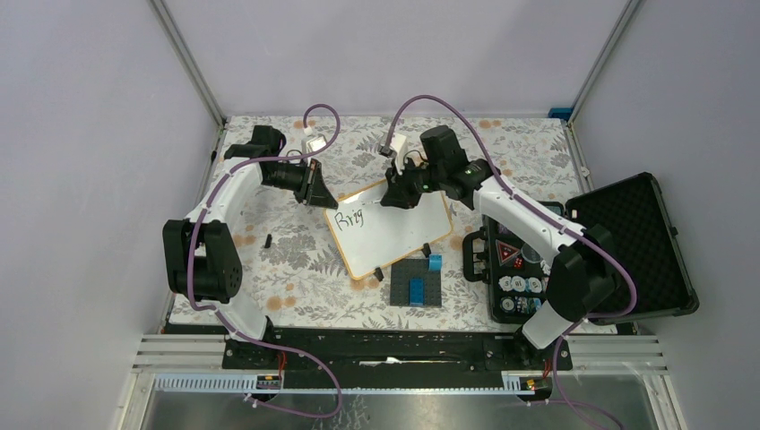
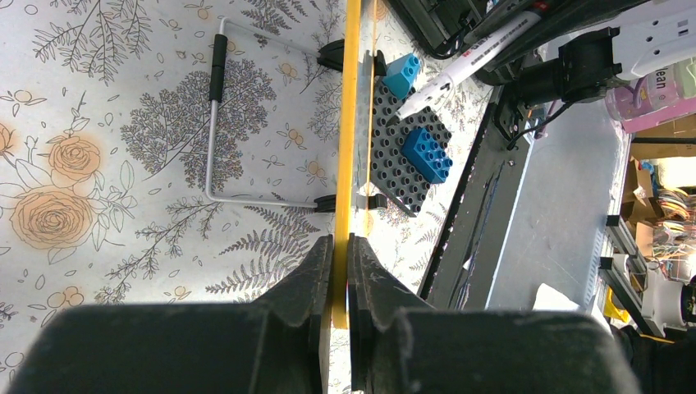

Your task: Write a sentence on the whiteboard

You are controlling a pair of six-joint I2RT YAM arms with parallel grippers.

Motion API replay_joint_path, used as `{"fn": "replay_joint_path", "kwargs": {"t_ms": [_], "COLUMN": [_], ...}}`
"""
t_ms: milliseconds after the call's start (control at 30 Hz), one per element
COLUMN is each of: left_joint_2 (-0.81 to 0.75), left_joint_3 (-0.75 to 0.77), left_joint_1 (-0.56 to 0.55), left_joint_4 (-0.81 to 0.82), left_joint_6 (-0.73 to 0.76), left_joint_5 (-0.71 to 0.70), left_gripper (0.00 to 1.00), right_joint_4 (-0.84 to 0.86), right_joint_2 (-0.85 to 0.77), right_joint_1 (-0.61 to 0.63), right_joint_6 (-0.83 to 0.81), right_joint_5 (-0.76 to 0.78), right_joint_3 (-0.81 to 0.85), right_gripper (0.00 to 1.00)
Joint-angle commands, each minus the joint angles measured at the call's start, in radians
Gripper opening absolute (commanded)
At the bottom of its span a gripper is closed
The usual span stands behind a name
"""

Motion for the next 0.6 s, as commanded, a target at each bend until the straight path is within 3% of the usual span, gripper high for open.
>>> {"fn": "replay_joint_path", "kwargs": {"t_ms": [0,567], "left_joint_2": [-0.023,-0.019], "left_joint_3": [-0.013,-0.011], "left_joint_1": [-0.023,-0.023], "left_joint_4": [0.003,0.002], "left_joint_6": [0.022,0.024], "left_joint_5": [-0.037,-0.037], "left_gripper": [0.00,0.00], "right_joint_4": [0.038,0.037], "right_joint_2": [0.015,0.042], "right_joint_1": [0.000,-0.001], "right_joint_6": [0.003,-0.013], "right_joint_5": [0.012,0.050], "right_joint_3": [0.050,0.043], "right_gripper": [0.00,0.00]}}
